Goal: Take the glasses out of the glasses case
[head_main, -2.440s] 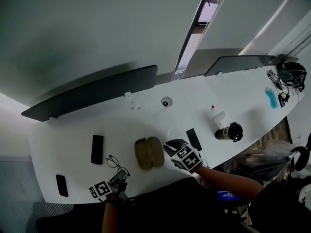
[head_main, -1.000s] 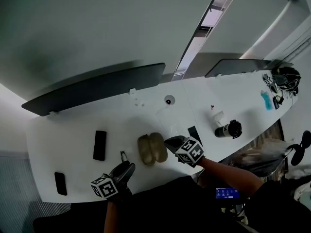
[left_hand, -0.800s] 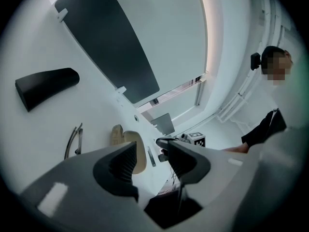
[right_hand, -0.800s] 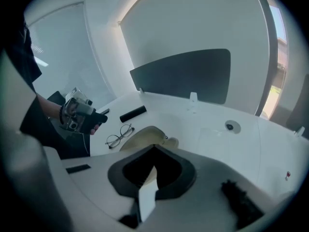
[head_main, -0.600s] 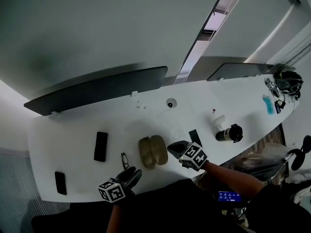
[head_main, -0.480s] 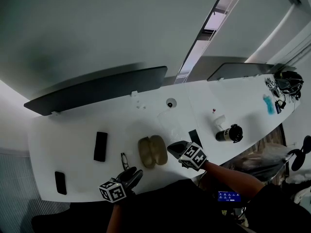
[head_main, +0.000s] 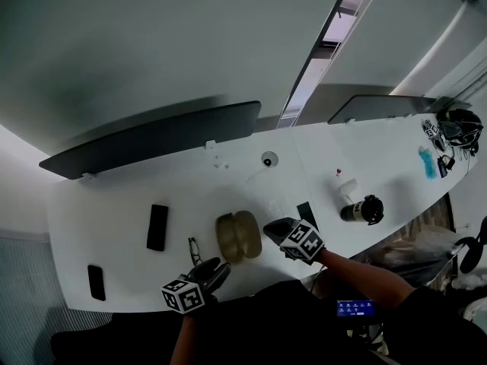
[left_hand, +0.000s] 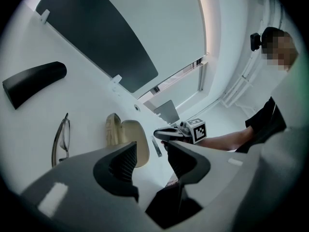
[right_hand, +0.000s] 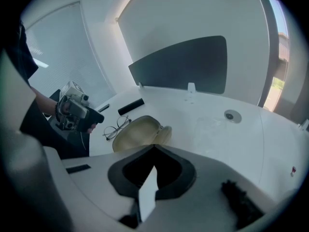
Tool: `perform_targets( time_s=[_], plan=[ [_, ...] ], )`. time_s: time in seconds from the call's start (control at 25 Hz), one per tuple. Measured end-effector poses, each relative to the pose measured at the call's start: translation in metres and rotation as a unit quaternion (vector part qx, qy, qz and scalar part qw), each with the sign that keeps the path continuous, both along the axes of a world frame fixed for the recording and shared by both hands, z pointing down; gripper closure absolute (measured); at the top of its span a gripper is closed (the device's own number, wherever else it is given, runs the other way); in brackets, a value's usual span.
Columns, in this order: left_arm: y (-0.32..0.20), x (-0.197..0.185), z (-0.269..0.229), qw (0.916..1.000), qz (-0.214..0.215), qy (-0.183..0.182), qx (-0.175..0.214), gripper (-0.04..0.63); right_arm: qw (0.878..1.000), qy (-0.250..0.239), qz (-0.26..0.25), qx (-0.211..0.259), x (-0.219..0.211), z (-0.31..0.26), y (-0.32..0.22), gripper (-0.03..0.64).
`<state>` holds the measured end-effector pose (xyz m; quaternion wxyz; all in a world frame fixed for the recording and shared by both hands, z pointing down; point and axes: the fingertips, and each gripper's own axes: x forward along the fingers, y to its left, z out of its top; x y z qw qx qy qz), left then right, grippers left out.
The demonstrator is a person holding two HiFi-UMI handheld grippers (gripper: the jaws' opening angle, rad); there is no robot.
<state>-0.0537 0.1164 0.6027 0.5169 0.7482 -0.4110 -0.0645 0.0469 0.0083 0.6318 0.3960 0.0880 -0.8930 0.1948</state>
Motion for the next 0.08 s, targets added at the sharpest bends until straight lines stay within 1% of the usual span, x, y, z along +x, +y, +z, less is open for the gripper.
perform_targets(
  time_s=[0.08],
  plan=[
    [-0.0038, 0.0073, 0.0020, 1.0000, 0.003, -0.001, -0.007, 0.388, 1.000, 0.003, 0.000, -0.001, 0.0048, 0.0035, -0.0052, 0.609]
  ],
)
